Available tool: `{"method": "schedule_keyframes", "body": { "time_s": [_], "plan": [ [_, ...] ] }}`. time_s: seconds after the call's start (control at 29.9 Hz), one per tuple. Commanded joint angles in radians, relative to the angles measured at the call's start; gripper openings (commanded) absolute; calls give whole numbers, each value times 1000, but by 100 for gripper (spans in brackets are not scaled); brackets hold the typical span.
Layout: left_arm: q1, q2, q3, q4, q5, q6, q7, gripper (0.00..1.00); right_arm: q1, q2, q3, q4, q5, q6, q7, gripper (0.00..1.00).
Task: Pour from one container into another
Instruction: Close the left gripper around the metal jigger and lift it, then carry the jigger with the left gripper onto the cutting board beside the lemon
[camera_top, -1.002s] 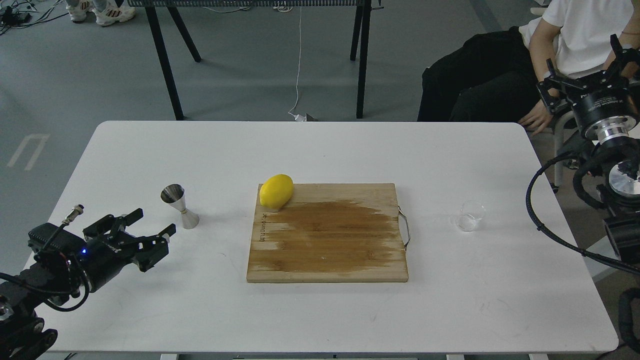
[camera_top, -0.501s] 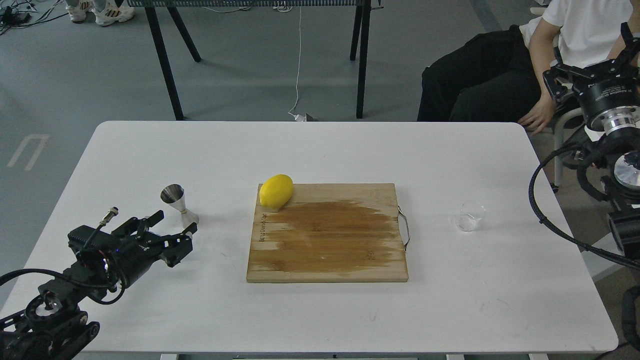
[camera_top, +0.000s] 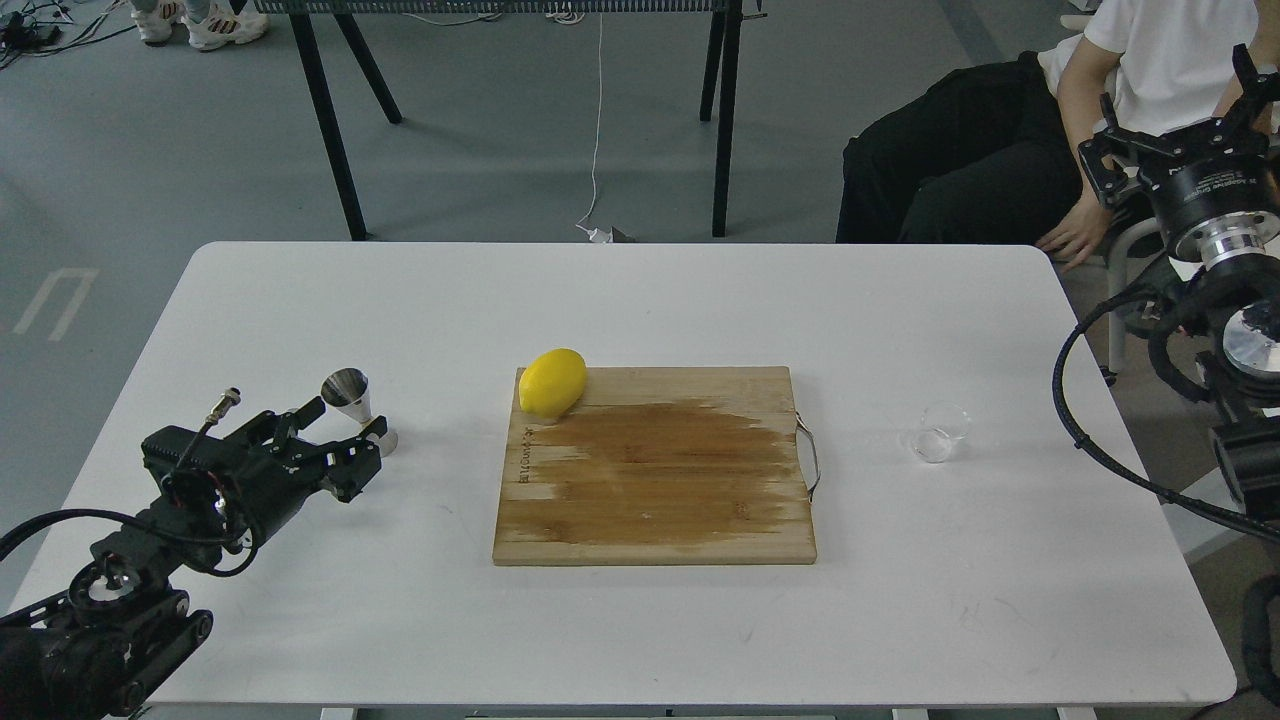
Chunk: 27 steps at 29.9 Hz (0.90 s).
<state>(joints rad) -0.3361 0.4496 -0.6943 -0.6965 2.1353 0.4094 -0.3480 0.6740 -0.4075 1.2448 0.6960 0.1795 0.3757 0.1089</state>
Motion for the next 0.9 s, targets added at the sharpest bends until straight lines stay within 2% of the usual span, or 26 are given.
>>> {"method": "schedule_keyframes", "body": {
  "time_s": [0.0, 0.03, 0.1, 0.17, 0.3, 0.43, 0.63, 0.87],
  "plan": [
    [-1, -17, 1, 8, 0, 14, 0, 80, 1, -1, -1, 2, 0, -11, 0, 100],
    [-1, -19, 1, 8, 0, 14, 0, 80, 1, -2, 1, 5, 0, -15, 0, 100],
    [-1, -23, 1, 9, 0, 12, 0, 73, 1, -2, 1, 5, 0, -20, 0, 100],
    [-3, -28, 1, 11, 0, 12, 4, 58, 1, -2, 2, 5, 0, -21, 0, 100],
    [-4, -23, 3, 15, 6, 14, -2, 37, 1, -2, 5, 5, 0, -21, 0, 100],
    [-6, -19, 6, 15, 9, 20, -3, 26, 1, -1, 4, 5, 0, -23, 0, 100],
    [-23, -17, 9, 18, 11, 32, -2, 17, 1, -1, 4, 5, 0, -29, 0, 100],
    [-79, -20, 1, 11, 0, 43, 1, 14, 2, -4, 4, 7, 0, -35, 0, 100]
  ]
}}
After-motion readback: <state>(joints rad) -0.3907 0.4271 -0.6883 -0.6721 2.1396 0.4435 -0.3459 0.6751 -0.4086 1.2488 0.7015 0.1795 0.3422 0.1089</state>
